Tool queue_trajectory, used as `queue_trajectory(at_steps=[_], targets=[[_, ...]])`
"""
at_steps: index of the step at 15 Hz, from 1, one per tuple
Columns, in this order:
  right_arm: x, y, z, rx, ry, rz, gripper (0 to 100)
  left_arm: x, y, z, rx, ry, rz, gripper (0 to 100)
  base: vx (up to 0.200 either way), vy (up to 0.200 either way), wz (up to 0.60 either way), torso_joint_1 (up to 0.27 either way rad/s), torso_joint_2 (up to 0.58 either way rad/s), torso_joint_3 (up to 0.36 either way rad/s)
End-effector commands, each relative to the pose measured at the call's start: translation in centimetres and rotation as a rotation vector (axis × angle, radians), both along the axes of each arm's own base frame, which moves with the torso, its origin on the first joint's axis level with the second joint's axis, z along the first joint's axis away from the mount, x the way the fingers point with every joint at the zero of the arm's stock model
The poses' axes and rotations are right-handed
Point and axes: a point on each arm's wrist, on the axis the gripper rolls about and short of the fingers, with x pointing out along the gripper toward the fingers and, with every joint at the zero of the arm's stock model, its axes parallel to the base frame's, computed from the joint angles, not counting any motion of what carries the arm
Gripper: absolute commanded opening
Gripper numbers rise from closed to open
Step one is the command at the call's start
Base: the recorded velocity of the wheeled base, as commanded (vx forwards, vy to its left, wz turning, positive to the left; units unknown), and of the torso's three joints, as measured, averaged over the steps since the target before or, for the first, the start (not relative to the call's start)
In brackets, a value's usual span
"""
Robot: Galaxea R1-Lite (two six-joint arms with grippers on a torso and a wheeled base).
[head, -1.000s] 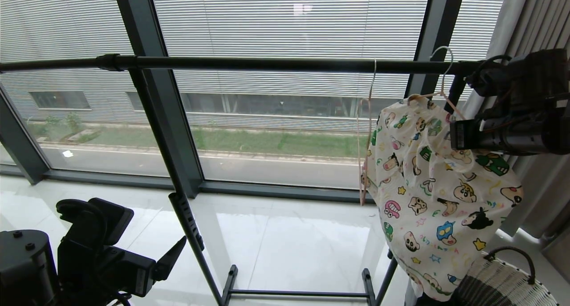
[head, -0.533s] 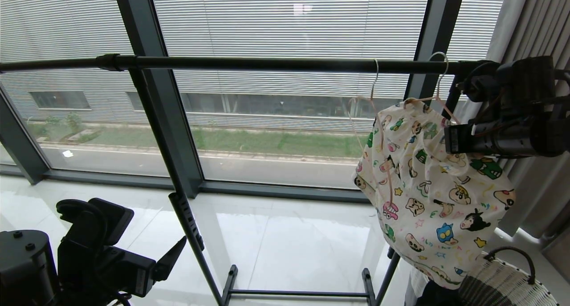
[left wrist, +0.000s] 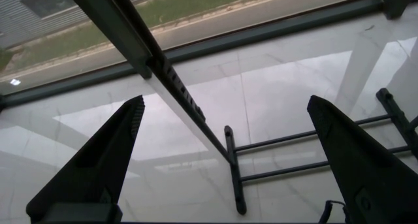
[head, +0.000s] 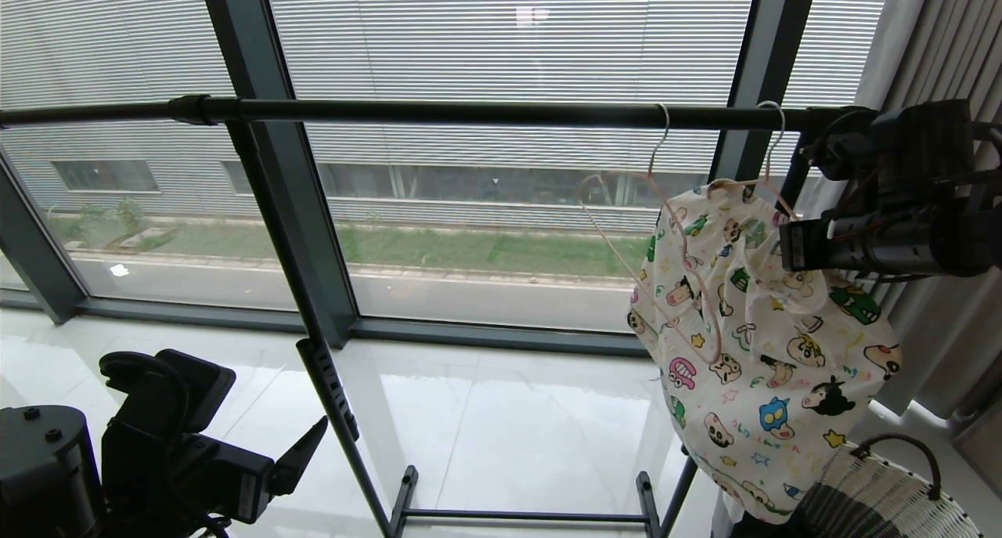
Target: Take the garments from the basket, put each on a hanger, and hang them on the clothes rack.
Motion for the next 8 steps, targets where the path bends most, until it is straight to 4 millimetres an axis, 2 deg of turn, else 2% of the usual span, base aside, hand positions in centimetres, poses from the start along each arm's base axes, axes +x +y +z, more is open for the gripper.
queue_trajectory(at_steps=[1, 5, 8], targets=[[-0.2, 0.0, 0.2, 0.002, -0.007, 0.001, 100, 0.0, 0.0, 0.0, -0.001, -0.001, 0.000, 100, 0.000, 0.000, 0.00, 0.000, 0.00, 0.000], [-1.5, -0.4, 1.9, 0.018, -0.055, 0.004, 100, 0.0, 0.0, 0.0, -0.001, -0.001, -0.001, 100, 0.000, 0.000, 0.00, 0.000, 0.00, 0.000], [-4.5, -1.3, 3.6, -0.009, -0.036, 0.019, 100, 0.0, 0.0, 0.0, 0.000, 0.000, 0.000, 100, 0.000, 0.000, 0.00, 0.000, 0.00, 0.000]])
